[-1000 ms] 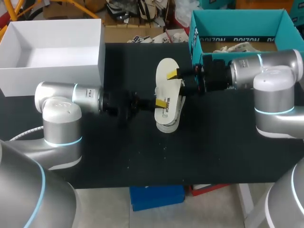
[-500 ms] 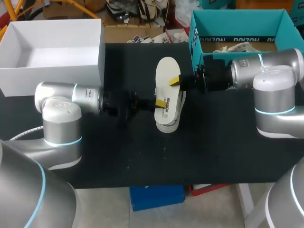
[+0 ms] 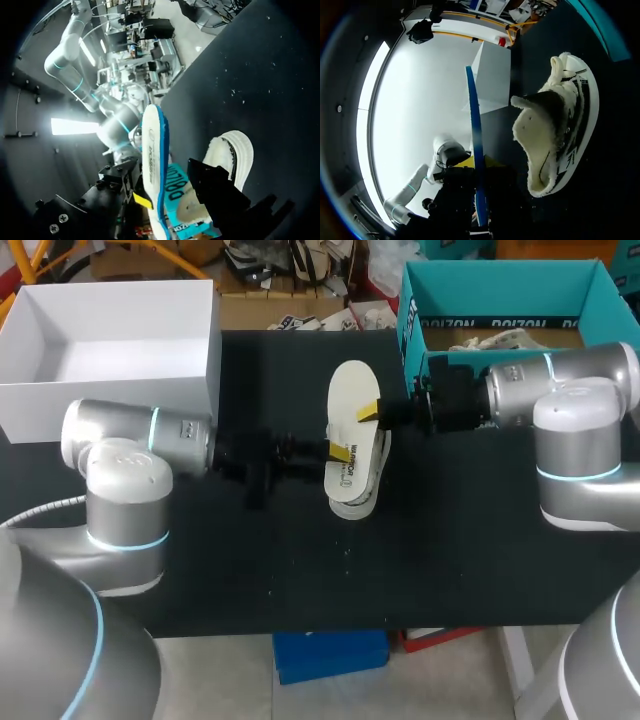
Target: Take the shoe out of the shoebox, open the shoe tongue, remove and reinsert the insole, then place the shoe into the shoebox
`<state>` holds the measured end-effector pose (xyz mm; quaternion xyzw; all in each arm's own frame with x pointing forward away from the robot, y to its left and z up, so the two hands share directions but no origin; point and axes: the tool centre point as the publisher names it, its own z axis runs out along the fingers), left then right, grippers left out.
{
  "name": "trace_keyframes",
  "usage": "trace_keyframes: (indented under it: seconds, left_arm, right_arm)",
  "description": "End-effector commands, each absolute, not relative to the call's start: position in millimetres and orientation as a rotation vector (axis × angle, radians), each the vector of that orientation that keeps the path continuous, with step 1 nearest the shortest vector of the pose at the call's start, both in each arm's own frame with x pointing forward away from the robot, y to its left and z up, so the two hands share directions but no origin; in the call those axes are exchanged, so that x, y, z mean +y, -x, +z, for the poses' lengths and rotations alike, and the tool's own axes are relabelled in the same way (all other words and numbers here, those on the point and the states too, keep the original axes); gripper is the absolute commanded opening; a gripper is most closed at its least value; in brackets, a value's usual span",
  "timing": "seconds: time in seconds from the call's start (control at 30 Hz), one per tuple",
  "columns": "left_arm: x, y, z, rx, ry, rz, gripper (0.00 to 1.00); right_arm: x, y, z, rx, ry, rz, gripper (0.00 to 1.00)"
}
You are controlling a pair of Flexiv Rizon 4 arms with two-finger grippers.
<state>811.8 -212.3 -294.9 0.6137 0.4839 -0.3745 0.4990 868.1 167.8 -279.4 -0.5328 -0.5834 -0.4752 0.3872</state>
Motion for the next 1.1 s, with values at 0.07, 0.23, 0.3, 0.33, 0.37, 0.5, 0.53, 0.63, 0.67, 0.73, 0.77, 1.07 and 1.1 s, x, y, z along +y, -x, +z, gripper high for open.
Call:
trace_keyframes:
  seconds: [0.07,0.23,0.3,0.33,0.37,0.5,0.53,0.63,0.67,0.73,0.77,1.07,1.1]
  left_arm:
    - [-181,-806,-277,1.368,-1.774,-0.566,1.0]
    - [-179,-804,-277,1.392,-2.049,-0.264,1.0]
    - [-184,-804,-271,1.387,-2.08,-0.177,1.0]
    - [-186,-805,-268,1.389,-2.111,-0.085,1.0]
    - [-189,-806,-265,1.387,-2.139,0.004,1.0]
    - [-200,-810,-252,1.365,-2.24,0.241,1.0]
    - [-200,-810,-252,1.365,-2.24,0.241,1.0]
    - [-200,-810,-252,1.365,-2.24,0.241,1.0]
    - [-200,-810,-252,1.365,-2.24,0.241,1.0]
    - [-200,-810,-252,1.365,-2.24,0.241,1.0]
    - [-200,-810,-252,1.365,-2.24,0.241,1.0]
    - [-209,-808,-255,1.469,-2.274,0.292,1.0]
    - [-213,-809,-255,1.503,-2.29,0.267,1.0]
  right_arm:
    - [169,-868,-280,-1.484,1.358,-1.212,0.0]
    - [169,-868,-280,-1.484,1.358,-1.212,0.0]
    - [169,-868,-280,-1.484,1.358,-1.212,0.0]
    - [169,-868,-280,-1.484,1.358,-1.212,0.0]
    - [169,-868,-280,-1.484,1.358,-1.212,0.0]
    - [169,-868,-280,-1.484,1.358,-1.212,0.0]
    - [169,-868,-280,-1.484,1.358,-1.212,0.0]
    - [169,-868,-280,-1.484,1.358,-1.212,0.0]
    - [169,-868,-280,-1.484,1.358,-1.212,0.0]
    - [169,-868,-280,-1.484,1.358,-1.212,0.0]
    - [169,-868,-280,-1.484,1.358,-1.212,0.0]
    - [169,-868,-280,-1.484,1.358,-1.212,0.0]
    - [169,-868,-280,-1.484,1.358,-1.212,0.0]
